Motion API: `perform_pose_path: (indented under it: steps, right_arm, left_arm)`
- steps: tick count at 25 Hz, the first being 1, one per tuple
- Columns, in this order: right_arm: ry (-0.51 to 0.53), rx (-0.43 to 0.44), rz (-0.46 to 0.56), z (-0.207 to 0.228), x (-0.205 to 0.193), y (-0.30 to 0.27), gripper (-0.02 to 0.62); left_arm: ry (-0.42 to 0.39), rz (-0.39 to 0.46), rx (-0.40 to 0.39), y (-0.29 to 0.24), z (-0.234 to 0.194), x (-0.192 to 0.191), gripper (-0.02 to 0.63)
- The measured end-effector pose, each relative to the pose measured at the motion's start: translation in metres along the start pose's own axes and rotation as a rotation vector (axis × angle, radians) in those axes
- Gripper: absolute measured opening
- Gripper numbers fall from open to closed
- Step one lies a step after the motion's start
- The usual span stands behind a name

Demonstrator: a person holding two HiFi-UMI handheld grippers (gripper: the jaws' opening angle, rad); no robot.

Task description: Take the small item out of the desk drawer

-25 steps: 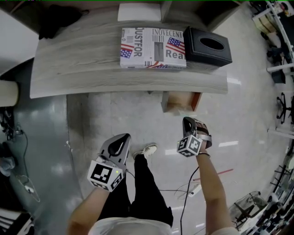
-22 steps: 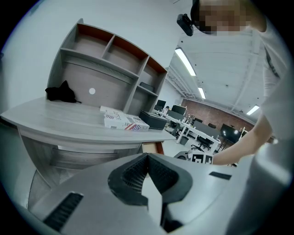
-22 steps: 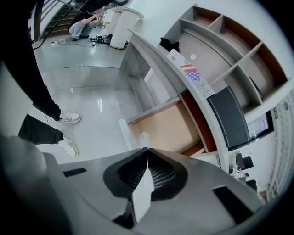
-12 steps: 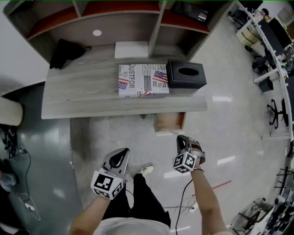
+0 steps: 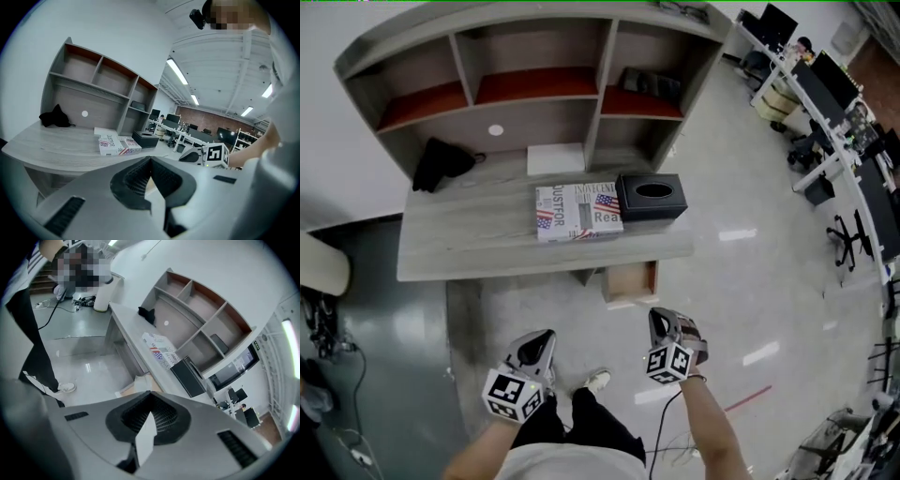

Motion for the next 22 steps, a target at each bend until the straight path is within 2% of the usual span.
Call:
perform_pose_path:
  steps: [10, 22]
  right_arm:
    - [-0.03, -0.168, 0.061, 0.031, 0.054, 0.071, 0.023]
    - [-0.102, -0.302, 0.119, 0.052, 0.092, 0.132, 0.023]
  left_arm:
    - [-0.032, 0.1, -0.06, 0.009, -0.003, 0.042, 0.018]
    - [-0.045, 0.199, -0.086, 0.01, 0.002, 0.089, 0.018]
Point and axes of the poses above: the fingertips, and each gripper's own axes: y backward along the fingers, z to its right, x out of its top, the point moved 9 cm from there along y, backward along the fingers, and after that the axes turned 13 degrees about z, right-handed, at the moved point
